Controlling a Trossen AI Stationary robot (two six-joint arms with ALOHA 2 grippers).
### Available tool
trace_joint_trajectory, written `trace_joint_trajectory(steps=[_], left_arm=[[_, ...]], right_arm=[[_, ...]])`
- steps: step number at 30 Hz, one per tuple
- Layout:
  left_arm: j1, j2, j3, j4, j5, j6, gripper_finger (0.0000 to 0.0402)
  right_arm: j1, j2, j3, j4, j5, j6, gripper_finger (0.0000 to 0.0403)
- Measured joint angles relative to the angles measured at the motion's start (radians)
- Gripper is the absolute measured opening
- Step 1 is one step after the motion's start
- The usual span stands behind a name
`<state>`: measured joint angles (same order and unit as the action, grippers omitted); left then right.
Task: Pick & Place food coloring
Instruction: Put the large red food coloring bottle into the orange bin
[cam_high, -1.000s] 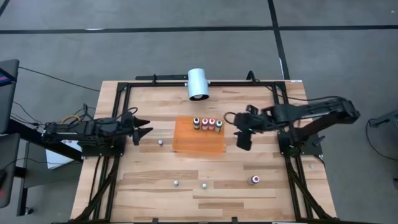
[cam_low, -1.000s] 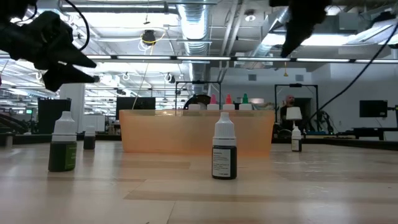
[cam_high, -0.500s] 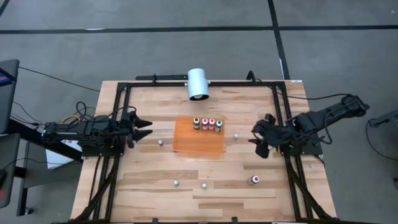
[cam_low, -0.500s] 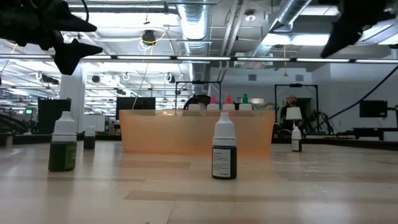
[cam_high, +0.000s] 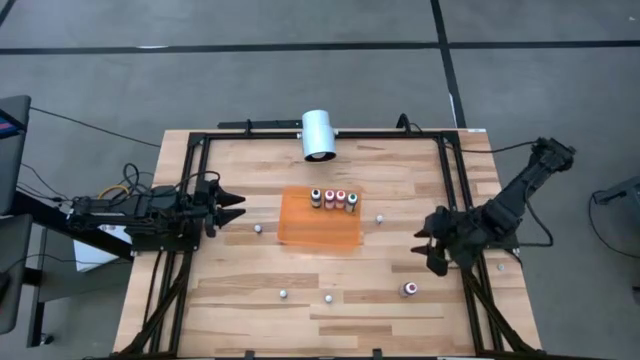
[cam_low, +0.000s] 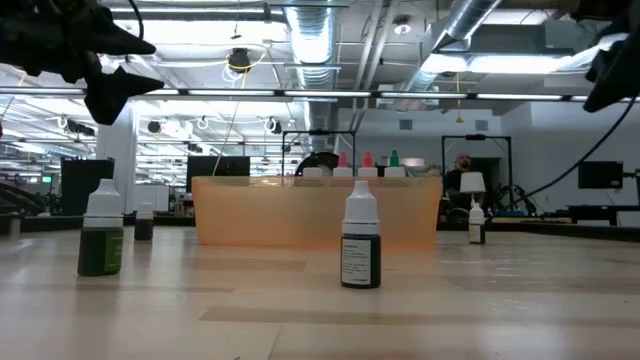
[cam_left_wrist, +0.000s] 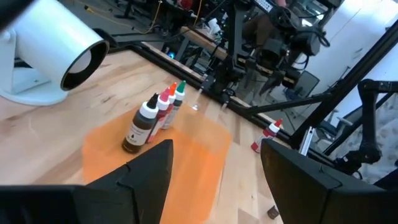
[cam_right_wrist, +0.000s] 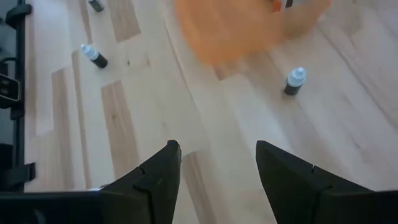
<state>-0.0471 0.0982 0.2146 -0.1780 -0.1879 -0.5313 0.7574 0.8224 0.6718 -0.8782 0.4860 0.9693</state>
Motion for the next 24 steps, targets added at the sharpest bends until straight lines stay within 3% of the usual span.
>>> trace_joint_trajectory(steps=[16,24], left_arm=[[0.000,0.000,0.000,-0.014,-0.002,-0.016,0.0235],[0.000,0.000,0.000,-0.015,-0.003,-0.075,0.0235]], right_arm=[[0.386,0.004,-0.066,0.048,0.255,0.306,0.0195],[0.445,0.050,-0.066,0.096,0.272,0.307,0.0194]])
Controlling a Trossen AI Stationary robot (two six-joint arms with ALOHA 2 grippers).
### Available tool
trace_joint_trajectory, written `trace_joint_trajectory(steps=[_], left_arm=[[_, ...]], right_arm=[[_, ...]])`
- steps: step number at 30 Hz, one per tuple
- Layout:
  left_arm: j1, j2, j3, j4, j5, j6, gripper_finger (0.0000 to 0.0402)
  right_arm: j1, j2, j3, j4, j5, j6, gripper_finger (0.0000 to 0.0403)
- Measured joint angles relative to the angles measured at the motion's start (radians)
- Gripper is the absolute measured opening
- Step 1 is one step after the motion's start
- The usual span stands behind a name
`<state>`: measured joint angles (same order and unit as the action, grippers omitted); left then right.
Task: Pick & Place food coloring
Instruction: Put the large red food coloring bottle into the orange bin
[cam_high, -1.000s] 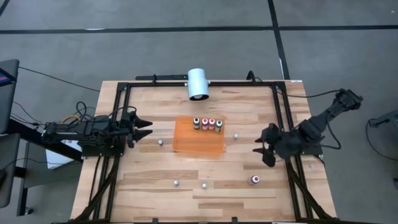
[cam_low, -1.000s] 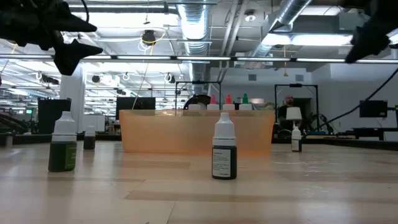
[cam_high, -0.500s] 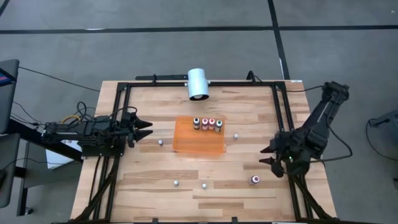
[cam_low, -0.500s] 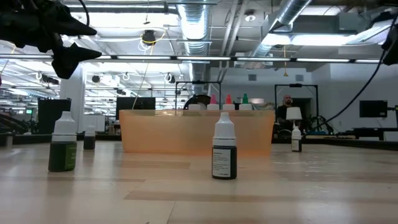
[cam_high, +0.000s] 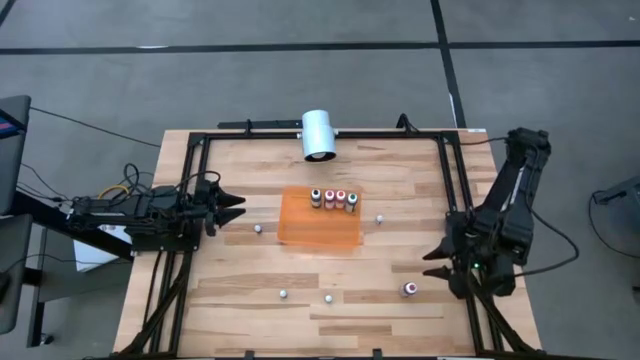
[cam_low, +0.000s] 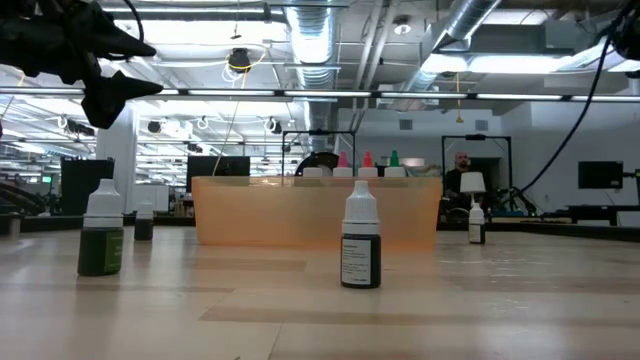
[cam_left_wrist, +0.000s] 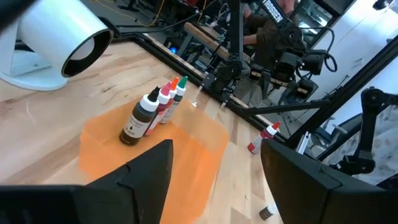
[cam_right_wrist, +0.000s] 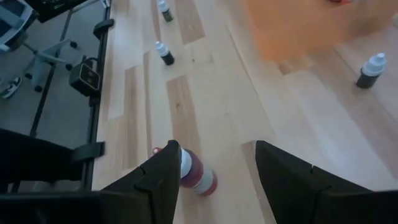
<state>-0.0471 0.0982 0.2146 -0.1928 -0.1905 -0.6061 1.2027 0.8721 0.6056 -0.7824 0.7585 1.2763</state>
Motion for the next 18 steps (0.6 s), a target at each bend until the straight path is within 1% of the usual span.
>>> trace_joint_trajectory(steps=[6,10,12,18], left_arm=[[0.000,0.000,0.000,0.000,0.000,-0.011,0.0235],[0.000,0.000,0.000,-0.001,0.000,-0.012,0.0235],[0.000,0.000,0.000,-0.005,0.000,-0.012,0.0235],[0.000,0.000,0.000,-0.032,0.000,-0.012,0.0235]], right_arm=[[0.000,0.055,0.000,0.013,-0.016,-0.001,0.0192],[0.000,0.101,0.000,0.029,-0.122,0.000,0.0190],[0.000,0.122,0.000,0.057,-0.157,-0.001,0.0188],[0.000,0.175,0.000,0.151,-0.167,-0.002,0.0185]])
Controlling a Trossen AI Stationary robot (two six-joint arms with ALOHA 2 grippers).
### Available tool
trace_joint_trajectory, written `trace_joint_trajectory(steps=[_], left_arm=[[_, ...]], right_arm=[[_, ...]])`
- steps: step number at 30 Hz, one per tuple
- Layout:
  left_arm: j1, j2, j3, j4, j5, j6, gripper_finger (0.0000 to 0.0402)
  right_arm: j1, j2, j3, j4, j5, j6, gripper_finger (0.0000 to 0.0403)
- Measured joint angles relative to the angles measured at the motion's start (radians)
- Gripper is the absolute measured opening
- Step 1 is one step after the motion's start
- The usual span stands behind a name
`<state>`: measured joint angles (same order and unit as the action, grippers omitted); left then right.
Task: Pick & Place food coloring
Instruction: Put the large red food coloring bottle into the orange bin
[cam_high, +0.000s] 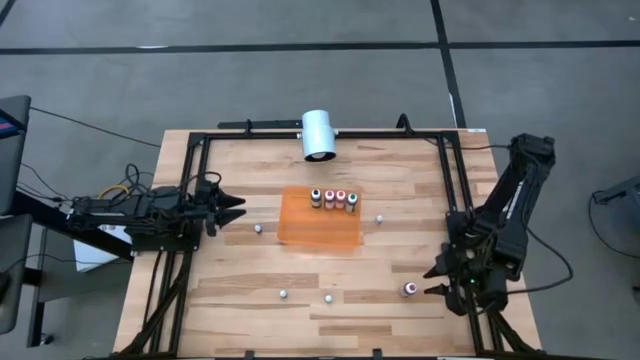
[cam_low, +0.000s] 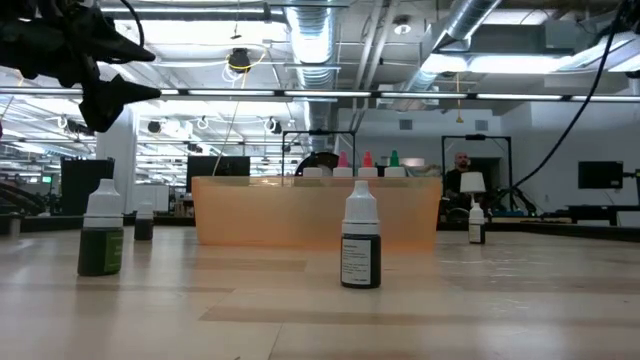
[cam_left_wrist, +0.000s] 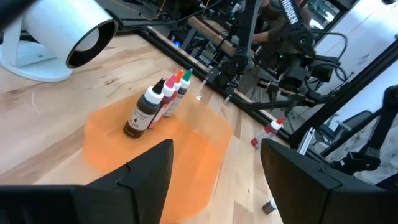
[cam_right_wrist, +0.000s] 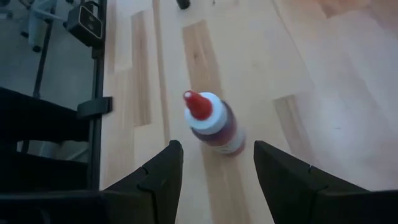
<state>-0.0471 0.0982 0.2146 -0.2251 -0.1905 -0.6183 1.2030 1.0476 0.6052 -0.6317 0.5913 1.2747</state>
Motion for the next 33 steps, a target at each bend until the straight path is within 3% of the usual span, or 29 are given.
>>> trace_joint_trajectory(steps=[11,18,33], left_arm=[[0.000,0.000,0.000,-0.027,0.000,-0.022,0.0235],[0.000,0.000,0.000,-0.031,0.000,-0.030,0.0235],[0.000,0.000,0.000,-0.032,0.000,-0.030,0.0235]], right_arm=[[-0.062,0.096,0.000,0.043,-0.003,-0.016,0.0184],[-0.130,0.105,0.000,0.126,-0.100,-0.191,0.0182],[-0.212,0.105,0.001,0.182,-0.176,-0.264,0.0182]])
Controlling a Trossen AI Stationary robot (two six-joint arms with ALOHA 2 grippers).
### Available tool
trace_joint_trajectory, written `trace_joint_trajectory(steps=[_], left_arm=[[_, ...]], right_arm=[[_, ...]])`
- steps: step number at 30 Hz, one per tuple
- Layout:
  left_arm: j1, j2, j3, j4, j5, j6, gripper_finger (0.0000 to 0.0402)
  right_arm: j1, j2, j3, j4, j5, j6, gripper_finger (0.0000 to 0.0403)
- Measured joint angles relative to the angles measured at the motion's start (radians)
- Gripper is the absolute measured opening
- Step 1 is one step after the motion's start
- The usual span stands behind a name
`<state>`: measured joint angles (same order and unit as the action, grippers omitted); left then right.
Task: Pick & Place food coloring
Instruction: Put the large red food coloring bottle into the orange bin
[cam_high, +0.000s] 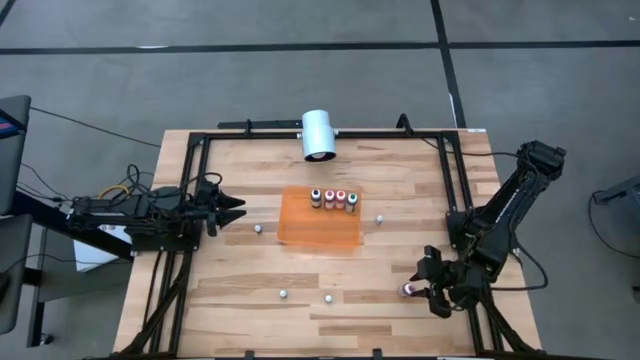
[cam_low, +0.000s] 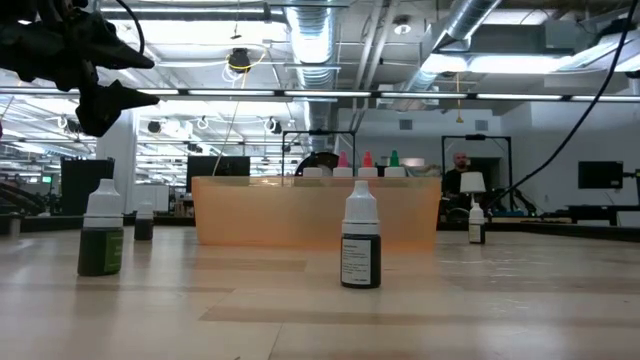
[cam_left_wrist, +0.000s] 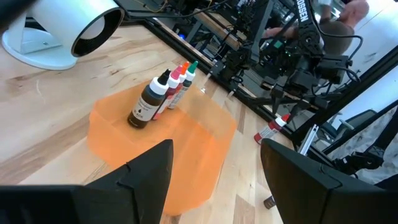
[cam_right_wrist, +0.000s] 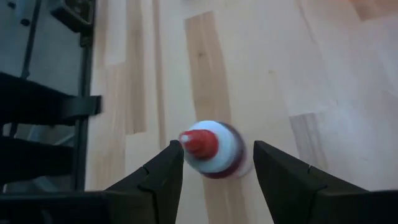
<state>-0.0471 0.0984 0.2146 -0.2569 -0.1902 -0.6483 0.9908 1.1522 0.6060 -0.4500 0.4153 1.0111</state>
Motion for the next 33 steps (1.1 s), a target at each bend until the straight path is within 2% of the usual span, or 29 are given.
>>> trace_joint_trajectory(steps=[12,17,23,33], left_arm=[[0.000,0.000,0.000,0.000,0.000,0.000,0.0235],[0.000,0.000,0.000,0.000,0.000,0.000,0.0235],[0.000,0.000,0.000,-0.007,0.000,0.000,0.0235],[0.000,0.000,0.000,-0.016,0.000,-0.001,0.0235]], right_arm=[[-0.045,0.003,0.000,0.015,-0.036,-0.045,0.0181],[-0.044,0.050,0.001,0.041,-0.074,-0.051,0.0167],[-0.045,0.109,0.004,0.114,-0.068,-0.052,0.0149],[-0.045,0.110,0.002,0.123,-0.073,-0.051,0.0148]])
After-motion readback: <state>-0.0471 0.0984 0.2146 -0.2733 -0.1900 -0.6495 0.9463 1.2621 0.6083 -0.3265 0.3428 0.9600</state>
